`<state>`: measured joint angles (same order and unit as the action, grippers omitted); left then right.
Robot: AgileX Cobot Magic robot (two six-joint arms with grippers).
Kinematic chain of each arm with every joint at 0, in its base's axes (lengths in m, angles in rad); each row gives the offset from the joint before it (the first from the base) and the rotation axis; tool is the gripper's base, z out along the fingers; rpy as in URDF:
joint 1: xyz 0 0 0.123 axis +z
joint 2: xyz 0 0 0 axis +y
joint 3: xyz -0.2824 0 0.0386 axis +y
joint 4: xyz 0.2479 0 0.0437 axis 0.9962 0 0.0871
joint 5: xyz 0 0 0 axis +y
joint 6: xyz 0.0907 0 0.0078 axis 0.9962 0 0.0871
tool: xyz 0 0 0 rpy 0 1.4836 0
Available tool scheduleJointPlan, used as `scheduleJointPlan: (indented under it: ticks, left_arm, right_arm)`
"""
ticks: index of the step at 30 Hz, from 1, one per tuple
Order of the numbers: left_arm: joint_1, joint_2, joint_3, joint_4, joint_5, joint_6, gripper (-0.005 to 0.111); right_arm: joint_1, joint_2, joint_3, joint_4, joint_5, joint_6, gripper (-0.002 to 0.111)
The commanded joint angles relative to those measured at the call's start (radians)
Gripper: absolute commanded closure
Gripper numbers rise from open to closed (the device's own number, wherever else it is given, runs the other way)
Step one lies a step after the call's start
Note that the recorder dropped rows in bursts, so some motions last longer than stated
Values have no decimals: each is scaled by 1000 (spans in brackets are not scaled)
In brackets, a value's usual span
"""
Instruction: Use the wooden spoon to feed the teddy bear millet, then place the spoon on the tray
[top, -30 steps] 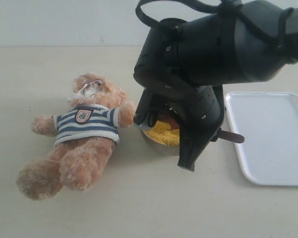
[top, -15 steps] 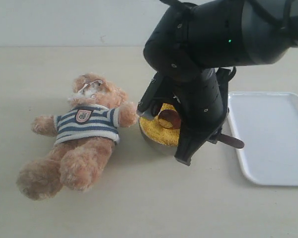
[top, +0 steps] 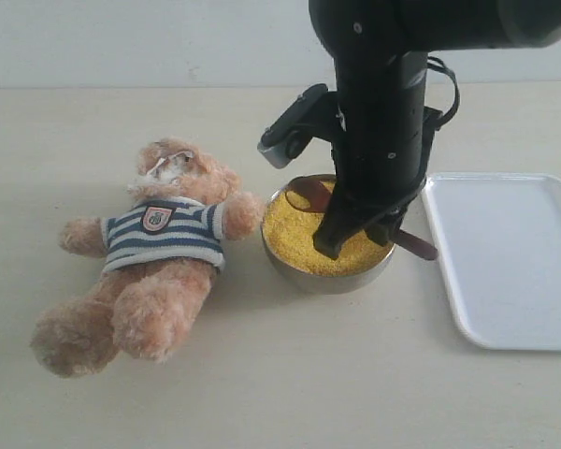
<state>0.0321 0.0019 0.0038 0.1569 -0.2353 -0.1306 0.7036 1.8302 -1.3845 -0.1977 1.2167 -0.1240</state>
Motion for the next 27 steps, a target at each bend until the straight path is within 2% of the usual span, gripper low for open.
scheduleJointPlan:
  ticks: [1,11,27]
  left_arm:
    - [-7,-2,-4,-4,0,-4,103]
    - [-7,-2,-4,-4,0,-4,103]
    - [-7,-2,-4,-4,-1,-4,103]
  right_arm:
    - [-61,-6,-16,41,4,-21,109]
    - [-182,-88,-13,168,4,-51,109]
    - [-186,-127,-12,214,4,-41,109]
